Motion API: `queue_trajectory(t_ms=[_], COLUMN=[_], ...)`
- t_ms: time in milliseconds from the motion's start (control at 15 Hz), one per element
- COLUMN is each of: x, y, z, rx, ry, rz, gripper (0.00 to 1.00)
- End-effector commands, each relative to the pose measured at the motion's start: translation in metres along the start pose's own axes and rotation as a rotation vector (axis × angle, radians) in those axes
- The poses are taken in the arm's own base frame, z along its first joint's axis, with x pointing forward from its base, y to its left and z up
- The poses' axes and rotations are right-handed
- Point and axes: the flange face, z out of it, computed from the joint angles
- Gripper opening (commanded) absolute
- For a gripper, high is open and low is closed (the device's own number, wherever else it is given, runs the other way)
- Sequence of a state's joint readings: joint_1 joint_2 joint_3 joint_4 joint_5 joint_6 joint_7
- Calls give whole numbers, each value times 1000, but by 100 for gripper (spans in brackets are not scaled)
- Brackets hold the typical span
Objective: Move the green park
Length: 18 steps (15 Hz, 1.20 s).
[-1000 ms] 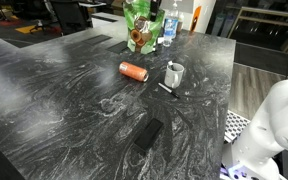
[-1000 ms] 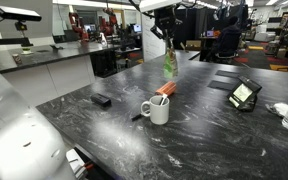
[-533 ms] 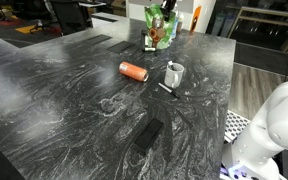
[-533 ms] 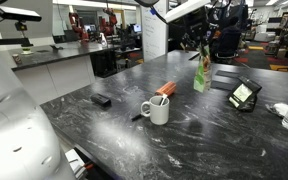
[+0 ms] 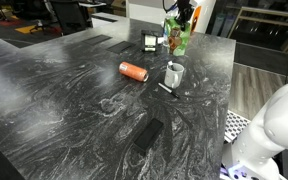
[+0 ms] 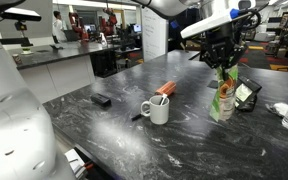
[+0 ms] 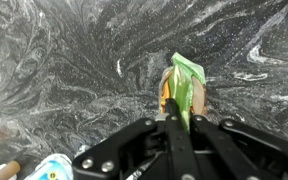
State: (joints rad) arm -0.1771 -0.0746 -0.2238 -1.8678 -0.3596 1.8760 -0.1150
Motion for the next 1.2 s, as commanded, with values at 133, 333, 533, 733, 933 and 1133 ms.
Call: queue_trajectory(t_ms=[133, 333, 533, 733, 933, 1133], x=[-17, -24, -25, -25, -24, -24], y=[5, -1, -14, -30, -54, -93], z=[35, 44, 20, -24, -73, -111], rx=[38, 82, 110, 97, 43, 18], ry=[-103, -150, -157, -134, -100, -81], rz=[66, 48, 41, 14, -16, -70], gripper=[0, 28, 48, 69, 91, 100])
